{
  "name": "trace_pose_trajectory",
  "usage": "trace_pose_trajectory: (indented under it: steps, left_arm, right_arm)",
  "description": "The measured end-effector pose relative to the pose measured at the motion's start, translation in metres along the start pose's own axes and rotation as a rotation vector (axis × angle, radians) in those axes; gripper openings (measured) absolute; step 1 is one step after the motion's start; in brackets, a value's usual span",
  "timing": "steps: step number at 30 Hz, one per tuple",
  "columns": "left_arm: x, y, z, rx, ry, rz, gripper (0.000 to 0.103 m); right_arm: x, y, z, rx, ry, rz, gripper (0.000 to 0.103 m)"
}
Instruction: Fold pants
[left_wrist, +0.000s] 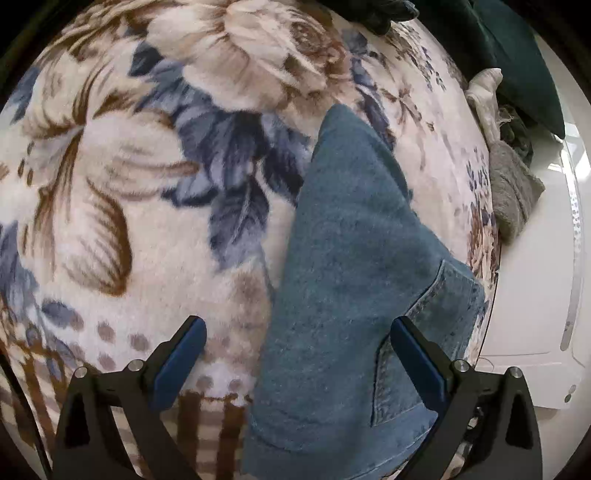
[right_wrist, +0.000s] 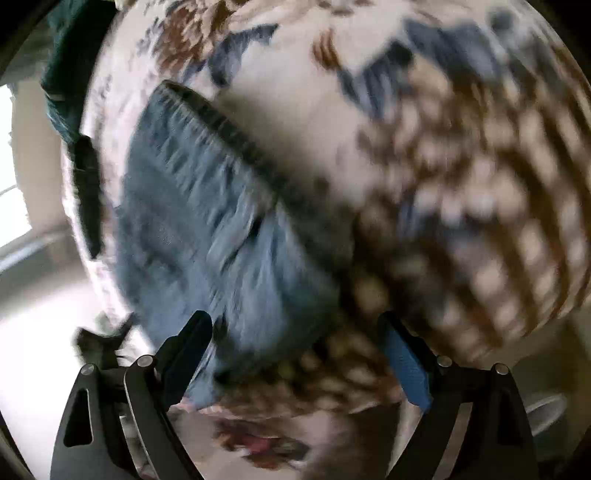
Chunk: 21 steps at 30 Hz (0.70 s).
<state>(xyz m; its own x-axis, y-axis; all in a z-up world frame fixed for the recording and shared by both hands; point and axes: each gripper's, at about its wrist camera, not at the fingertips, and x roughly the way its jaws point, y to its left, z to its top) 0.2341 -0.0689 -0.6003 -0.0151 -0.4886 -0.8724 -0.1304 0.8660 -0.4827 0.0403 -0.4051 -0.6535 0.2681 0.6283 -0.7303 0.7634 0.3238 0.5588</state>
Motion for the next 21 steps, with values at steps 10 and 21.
trace_pose_trajectory:
  steps: [10, 21]
  left_arm:
    - [0.020, -0.003, 0.005, -0.003, 0.063, -0.033, 0.102]
    - [0.022, -0.005, 0.008, 0.054, 0.054, -0.172, 0.038]
  right_arm:
    - [0.055, -0.023, -0.003, 0.218, -0.104, 0.325, 0.095]
    - [0.048, -0.004, -0.016, 0.149, -0.258, 0.229, 0.059]
